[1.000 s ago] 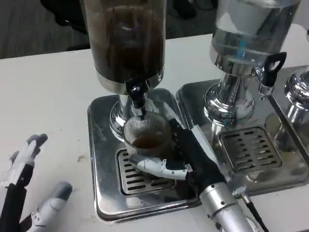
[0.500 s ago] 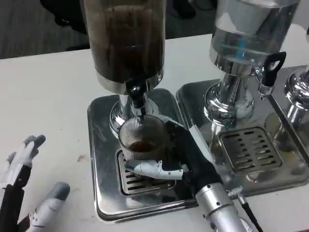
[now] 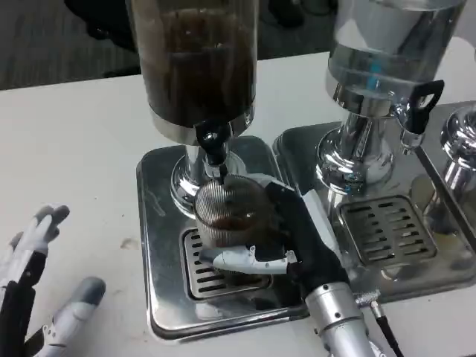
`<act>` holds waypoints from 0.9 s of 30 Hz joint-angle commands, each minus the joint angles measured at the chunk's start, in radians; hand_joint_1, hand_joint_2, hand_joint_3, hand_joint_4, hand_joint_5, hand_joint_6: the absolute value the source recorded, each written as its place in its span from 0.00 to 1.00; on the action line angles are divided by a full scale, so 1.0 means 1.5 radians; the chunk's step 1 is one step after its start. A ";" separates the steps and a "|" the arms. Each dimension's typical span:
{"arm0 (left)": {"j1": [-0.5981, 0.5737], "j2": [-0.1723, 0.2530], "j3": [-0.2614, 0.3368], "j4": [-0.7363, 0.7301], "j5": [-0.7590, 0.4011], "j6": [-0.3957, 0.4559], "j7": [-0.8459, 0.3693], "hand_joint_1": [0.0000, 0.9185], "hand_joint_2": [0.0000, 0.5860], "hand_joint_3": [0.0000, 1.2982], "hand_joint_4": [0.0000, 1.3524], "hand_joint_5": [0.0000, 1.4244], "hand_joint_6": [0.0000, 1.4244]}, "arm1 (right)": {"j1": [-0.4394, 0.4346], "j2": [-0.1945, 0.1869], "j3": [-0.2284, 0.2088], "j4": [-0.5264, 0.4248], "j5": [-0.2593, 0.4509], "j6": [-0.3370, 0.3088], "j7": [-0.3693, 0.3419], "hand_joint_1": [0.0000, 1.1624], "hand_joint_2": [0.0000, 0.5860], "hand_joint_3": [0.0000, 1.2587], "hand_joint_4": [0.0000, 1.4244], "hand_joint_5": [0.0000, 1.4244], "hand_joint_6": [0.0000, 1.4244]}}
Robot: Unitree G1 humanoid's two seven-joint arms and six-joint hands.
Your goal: Grasp the cup under the faucet to collect the drink, then remove the cup.
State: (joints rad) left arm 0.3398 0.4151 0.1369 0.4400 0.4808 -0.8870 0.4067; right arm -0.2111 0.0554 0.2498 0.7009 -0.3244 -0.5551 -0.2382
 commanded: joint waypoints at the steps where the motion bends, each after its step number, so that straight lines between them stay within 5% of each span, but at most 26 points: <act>1: -0.003 0.000 -0.007 -0.003 -0.005 0.006 -0.007 0.00 0.31 0.09 0.00 0.10 0.00 | 0.008 0.009 -0.004 -0.011 0.003 -0.011 -0.015 0.97 0.18 0.56 0.54 0.57 0.73; 10: -0.010 -0.001 -0.015 0.005 -0.004 0.003 -0.006 0.00 0.31 0.09 0.00 0.10 0.00 | 0.020 0.004 -0.005 -0.034 -0.001 -0.010 -0.030 0.98 0.12 0.66 0.61 0.63 0.80; 27: -0.029 -0.001 -0.027 0.024 -0.007 0.000 0.000 0.00 0.31 0.09 0.00 0.10 0.00 | 0.052 -0.012 -0.011 -0.107 -0.018 -0.013 -0.045 0.96 0.13 0.68 0.64 0.65 0.84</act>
State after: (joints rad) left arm 0.2991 0.4135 0.0986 0.4658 0.4790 -0.8866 0.4062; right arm -0.1376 0.0300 0.2385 0.5958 -0.3470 -0.5537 -0.2824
